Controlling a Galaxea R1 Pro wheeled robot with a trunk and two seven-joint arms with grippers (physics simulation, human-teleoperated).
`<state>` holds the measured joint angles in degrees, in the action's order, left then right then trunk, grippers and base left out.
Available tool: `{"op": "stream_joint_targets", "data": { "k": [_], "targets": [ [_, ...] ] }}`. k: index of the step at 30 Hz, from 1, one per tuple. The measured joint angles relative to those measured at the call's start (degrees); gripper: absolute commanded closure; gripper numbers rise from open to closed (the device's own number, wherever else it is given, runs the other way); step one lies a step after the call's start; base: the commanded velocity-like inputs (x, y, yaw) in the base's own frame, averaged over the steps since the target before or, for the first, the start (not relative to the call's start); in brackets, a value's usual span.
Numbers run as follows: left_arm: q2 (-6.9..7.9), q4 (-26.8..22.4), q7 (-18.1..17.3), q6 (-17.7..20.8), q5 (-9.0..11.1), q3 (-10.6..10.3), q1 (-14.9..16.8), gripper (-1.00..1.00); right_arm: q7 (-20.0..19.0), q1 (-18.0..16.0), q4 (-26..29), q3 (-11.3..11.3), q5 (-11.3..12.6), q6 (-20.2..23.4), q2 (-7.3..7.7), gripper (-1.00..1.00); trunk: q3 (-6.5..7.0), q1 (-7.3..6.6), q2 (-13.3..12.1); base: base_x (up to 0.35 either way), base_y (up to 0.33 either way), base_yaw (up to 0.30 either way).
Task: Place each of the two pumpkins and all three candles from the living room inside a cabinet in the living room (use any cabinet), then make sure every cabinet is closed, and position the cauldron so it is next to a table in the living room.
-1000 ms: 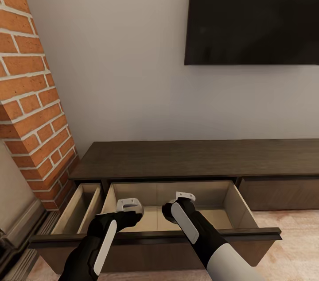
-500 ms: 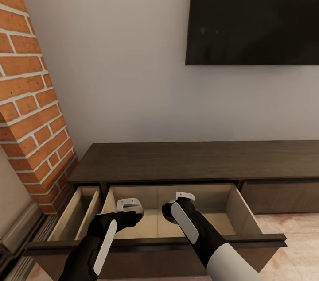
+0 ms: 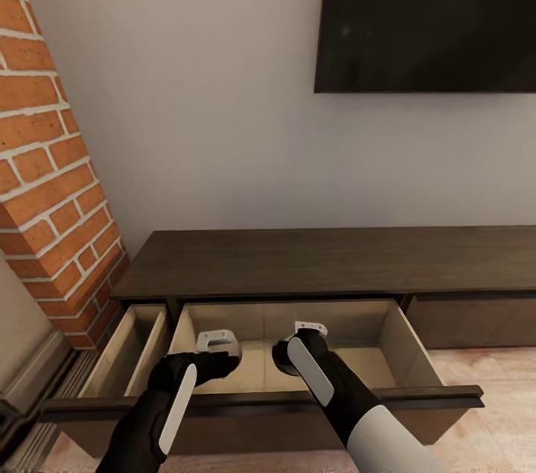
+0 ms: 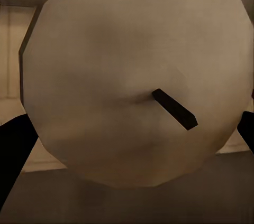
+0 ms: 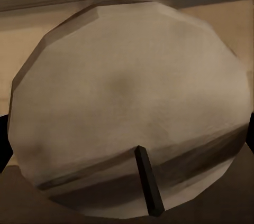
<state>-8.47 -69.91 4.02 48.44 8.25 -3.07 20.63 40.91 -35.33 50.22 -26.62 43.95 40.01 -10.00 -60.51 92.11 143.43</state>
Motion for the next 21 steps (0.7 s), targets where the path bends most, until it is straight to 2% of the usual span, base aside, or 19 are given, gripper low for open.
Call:
{"op": "stream_joint_targets", "data": {
  "k": [14,17,21],
  "targets": [
    [-0.06,1.1,0.1,0.3,-0.1,0.0,1.1,1.00,0.0,0.0,-0.1,-0.1,-0.2,-0.6,0.00,1.00,-3.11,0.36,0.2,0.000,0.000,0.000],
    [-0.12,1.1,0.0,0.2,-0.1,0.0,1.1,1.00,0.0,0.0,-0.1,-0.1,-0.3,-1.9,0.00,1.00,-3.77,0.44,0.2,0.000,0.000,0.000],
    [-0.14,1.1,-0.1,-0.1,-0.1,-0.1,1.1,1.00,0.0,0.0,-0.1,-0.2,-0.2,-3.1,0.00,1.00,-3.78,0.43,0.2,0.000,0.000,0.000]
  ]
}}
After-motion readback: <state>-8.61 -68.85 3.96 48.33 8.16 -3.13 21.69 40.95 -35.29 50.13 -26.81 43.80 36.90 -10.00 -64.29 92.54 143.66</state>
